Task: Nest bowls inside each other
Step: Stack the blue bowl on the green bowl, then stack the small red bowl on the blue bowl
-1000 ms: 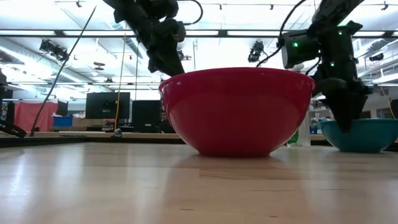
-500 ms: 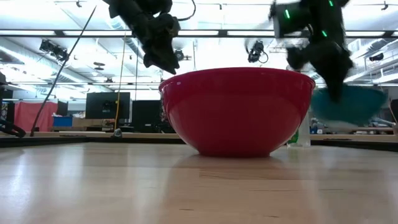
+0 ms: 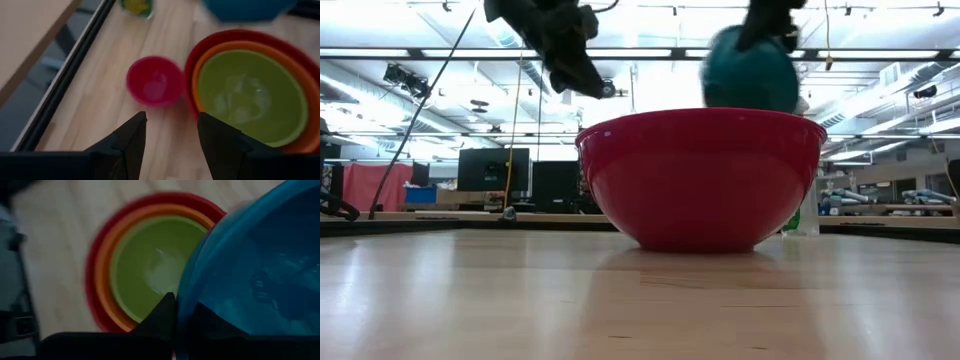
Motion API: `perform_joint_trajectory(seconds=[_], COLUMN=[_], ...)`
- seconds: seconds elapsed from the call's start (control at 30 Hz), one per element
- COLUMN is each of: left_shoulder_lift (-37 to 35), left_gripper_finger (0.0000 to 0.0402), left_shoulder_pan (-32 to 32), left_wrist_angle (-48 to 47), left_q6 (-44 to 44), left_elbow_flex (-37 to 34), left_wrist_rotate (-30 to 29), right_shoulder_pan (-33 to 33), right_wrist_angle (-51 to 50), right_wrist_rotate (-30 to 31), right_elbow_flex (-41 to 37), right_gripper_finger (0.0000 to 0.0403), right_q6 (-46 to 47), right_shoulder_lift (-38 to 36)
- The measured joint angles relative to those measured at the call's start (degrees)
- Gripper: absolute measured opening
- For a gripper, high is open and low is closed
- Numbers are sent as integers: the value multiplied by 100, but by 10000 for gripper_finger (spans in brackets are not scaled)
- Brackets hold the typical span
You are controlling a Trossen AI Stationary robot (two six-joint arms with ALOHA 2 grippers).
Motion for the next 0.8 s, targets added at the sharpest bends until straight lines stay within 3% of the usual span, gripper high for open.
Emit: perform_joint_trajectory(seconds=[0.1, 0.27, 0.47, 0.67, 0.8], left_shoulder_lift=[-152, -744, -1216, -600, 166], left_gripper_finger=[180, 180, 180, 180, 180], left_shoulder_pan=[-46, -155, -148, -89, -43], left_wrist_angle=[193, 832, 1346, 1753, 1889], left_q6=[51, -264, -1268, -2036, -2567], left_elbow_flex=[-181, -1049, -1873, -1912, -1547], left_wrist_rotate=[279, 388, 150, 151, 267], right_shoulder_pan=[183, 424, 393, 209, 57], right_wrist_angle=[336, 505, 873, 1000, 588], right_wrist_rotate=[-204, -457, -1196, -2033, -1894], right_elbow_flex=[0, -11, -11, 79, 411], right_gripper_finger=[28, 31, 80, 177, 227], right_q6=[-224, -494, -602, -460, -289], right_shoulder_lift=[336, 1065, 1619, 1739, 1510])
